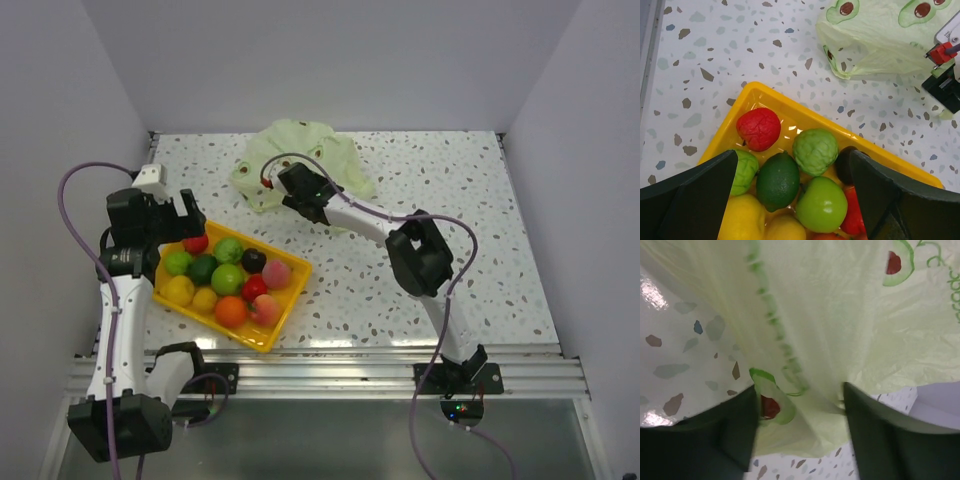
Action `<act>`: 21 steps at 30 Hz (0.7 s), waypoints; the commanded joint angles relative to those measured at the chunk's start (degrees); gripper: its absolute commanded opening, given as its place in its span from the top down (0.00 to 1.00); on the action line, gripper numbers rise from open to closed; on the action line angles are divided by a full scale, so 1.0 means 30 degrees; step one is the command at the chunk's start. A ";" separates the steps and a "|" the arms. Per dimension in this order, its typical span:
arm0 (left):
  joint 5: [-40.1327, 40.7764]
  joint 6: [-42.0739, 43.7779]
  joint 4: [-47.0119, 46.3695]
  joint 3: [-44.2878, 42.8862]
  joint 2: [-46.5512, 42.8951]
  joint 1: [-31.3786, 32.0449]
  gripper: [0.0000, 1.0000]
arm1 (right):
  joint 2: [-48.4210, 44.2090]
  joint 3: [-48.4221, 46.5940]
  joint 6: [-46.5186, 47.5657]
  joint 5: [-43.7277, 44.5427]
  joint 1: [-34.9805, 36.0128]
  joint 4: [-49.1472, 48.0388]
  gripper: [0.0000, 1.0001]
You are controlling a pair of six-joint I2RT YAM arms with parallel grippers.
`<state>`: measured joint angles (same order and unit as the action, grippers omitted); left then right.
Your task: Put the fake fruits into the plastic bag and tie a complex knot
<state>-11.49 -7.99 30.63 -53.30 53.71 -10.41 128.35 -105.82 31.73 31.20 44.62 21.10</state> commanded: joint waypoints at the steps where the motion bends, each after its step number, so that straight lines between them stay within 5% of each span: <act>1: -0.0009 -0.0326 -0.1216 0.0305 -0.0618 0.0044 0.00 | 0.0369 -0.1230 0.0324 0.0938 -0.0078 -0.0238 0.43; 3: -0.0097 -0.0500 -0.1333 0.0364 -0.0794 0.0015 0.00 | 0.0399 -0.1872 -0.0229 0.0618 -0.0254 0.0867 0.80; 5: -0.0593 -0.0618 -0.1479 0.0364 -0.0941 0.0015 0.00 | 0.0253 -0.2865 -0.0758 -0.0055 -0.0429 0.1984 1.00; 15: -0.6419 -0.0122 -0.2885 0.0071 -0.1907 0.0015 0.00 | -0.2794 -0.7936 -0.6785 -1.1182 -0.3678 1.0475 1.00; 21: -0.7890 -0.1668 -0.4584 -0.0016 -0.2992 0.0015 0.00 | -0.4344 -0.7825 -1.0272 -1.8761 -0.6286 1.1279 1.00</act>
<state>-30.33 -10.07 23.18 -52.14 46.70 -10.41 120.07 -128.97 9.82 -8.03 27.88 50.43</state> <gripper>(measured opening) 0.997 0.011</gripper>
